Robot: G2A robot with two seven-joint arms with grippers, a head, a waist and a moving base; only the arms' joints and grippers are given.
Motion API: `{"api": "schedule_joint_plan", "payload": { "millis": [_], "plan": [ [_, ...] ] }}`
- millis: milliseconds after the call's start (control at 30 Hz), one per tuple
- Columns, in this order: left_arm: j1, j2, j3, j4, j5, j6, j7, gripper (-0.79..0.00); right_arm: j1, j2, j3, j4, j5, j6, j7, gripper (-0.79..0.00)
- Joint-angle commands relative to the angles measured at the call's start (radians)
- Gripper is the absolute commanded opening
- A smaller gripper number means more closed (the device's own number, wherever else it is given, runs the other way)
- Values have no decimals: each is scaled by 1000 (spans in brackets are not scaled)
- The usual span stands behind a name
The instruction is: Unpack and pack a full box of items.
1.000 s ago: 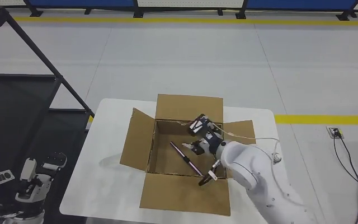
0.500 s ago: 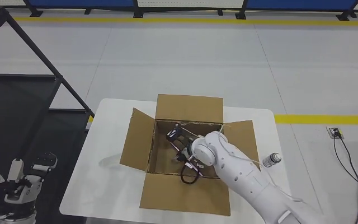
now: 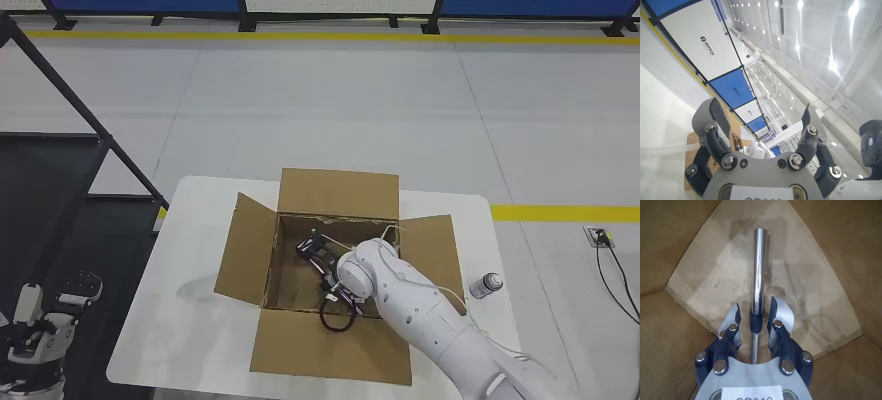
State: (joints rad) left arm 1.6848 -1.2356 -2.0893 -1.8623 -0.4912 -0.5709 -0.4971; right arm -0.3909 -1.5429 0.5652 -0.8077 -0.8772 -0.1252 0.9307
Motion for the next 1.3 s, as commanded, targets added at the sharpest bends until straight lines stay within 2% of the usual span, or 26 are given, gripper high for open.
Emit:
{"api": "schedule_joint_plan", "payload": {
  "millis": [0, 200, 367, 533, 633, 867, 967, 1067, 1267],
  "plan": [
    [0, 0, 0, 0, 0, 0, 0, 0, -3, 1, 6, -1, -7, 8, 3, -431],
    [0, 0, 0, 0, 0, 0, 0, 0, -17, 4, 24, -3, -13, 4, 40, -434],
    [0, 0, 0, 0, 0, 0, 0, 0, -24, 4, 34, -3, -20, -5, 57, -471],
    [0, 0, 0, 0, 0, 0, 0, 0, -26, 1, 40, 5, -24, -16, 70, -619],
    [0, 0, 0, 0, 0, 0, 0, 0, -24, -2, 44, 10, -28, -18, 68, -776],
    [0, 0, 0, 0, 0, 0, 0, 0, -20, 9, 81, -29, -54, -7, 67, -785],
    [0, 0, 0, 0, 0, 0, 0, 0, -38, 30, 116, -104, -85, 6, 85, -785],
    [0, 0, 0, 0, 0, 0, 0, 0, -85, 64, 169, -243, -128, 17, 134, -785],
    [0, 0, 0, 0, 0, 0, 0, 0, -297, 153, 339, -698, -269, 26, 267, -785]
  ]
}}
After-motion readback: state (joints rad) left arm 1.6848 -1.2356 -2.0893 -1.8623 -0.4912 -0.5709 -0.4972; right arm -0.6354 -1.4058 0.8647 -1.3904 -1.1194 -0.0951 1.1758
